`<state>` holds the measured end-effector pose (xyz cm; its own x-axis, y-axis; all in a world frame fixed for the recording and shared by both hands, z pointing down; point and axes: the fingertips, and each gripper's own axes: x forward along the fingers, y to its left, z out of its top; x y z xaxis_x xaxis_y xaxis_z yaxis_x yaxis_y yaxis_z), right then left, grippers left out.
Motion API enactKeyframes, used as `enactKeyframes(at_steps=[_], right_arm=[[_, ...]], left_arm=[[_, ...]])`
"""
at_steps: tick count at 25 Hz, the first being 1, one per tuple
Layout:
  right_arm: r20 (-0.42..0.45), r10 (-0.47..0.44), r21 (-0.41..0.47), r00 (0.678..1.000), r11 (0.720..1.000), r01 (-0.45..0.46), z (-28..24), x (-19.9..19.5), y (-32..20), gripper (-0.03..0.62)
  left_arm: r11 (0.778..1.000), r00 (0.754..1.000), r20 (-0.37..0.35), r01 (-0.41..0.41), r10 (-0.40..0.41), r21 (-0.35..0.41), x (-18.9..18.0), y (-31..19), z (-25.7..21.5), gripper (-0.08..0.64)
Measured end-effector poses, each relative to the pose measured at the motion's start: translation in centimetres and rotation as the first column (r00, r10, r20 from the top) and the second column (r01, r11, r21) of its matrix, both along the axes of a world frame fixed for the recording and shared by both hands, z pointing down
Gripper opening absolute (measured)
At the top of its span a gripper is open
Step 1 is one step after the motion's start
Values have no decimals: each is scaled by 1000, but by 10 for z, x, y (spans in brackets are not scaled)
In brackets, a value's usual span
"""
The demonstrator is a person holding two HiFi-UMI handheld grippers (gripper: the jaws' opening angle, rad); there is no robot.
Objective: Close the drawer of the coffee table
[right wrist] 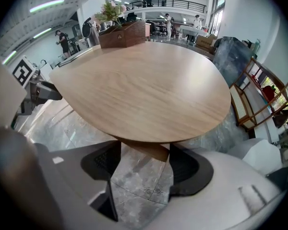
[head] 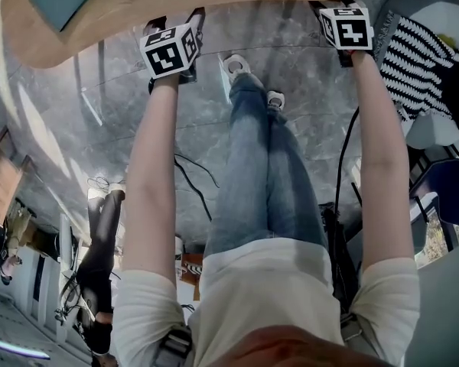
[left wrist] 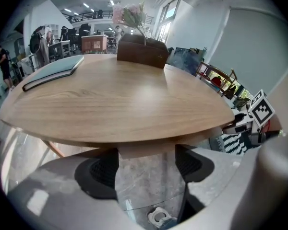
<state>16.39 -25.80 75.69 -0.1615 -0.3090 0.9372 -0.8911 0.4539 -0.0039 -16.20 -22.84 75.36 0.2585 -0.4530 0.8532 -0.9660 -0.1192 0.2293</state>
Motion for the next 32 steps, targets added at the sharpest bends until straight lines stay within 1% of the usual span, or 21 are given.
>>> enactKeyframes(at_steps=[2,4,8,9,10,11,12,14,16,19,22,25,28,32], right_arm=[[7,28,22,1000,999,-29,-1,1,2,316],[34,72,39,997,997,-73,-3,1,2,313],[108,196,55,975,978,-202,-14,4,5,289],[121,223,60,967,971,-232,-17,5,7,270],[130,244,67,961,965,-254,-20,7,9,250],[136,256,76,957,960,-268,-23,9,12,236],[142,259,85,955,958,-273,-26,9,15,227],[162,247,100,955,959,-265,-32,4,23,163],[186,224,109,957,963,-247,-37,-4,35,138],[221,192,127,956,966,-224,-46,-15,54,86],[254,195,154,947,959,-238,-57,-20,73,7],[297,194,171,935,953,-252,-69,-24,93,3],[327,177,196,928,948,-250,-82,-24,112,3],[368,183,212,912,938,-274,-98,-21,135,3]], left_arm=[[1000,1000,-1,20,-20,8,0,5,-1,376],[1000,1000,-9,29,-29,6,2,11,-2,376],[999,999,-17,38,-38,17,7,26,-8,374],[998,998,-15,54,-54,25,8,30,-11,332],[996,997,-14,77,-76,34,8,33,-15,275],[994,995,-16,102,-101,42,8,36,-18,241],[991,992,-21,125,-124,49,8,40,-21,218],[985,987,-25,157,-156,65,10,48,-26,177],[981,985,-19,175,-174,86,13,56,-32,109],[975,982,-22,189,-188,113,21,68,-42,74],[968,978,-19,210,-209,139,27,83,-52,9],[961,973,-23,229,-229,153,33,101,-59,2],[955,969,-40,245,-242,164,43,118,-67,2],[946,965,-61,264,-257,189,56,138,-80,2]])
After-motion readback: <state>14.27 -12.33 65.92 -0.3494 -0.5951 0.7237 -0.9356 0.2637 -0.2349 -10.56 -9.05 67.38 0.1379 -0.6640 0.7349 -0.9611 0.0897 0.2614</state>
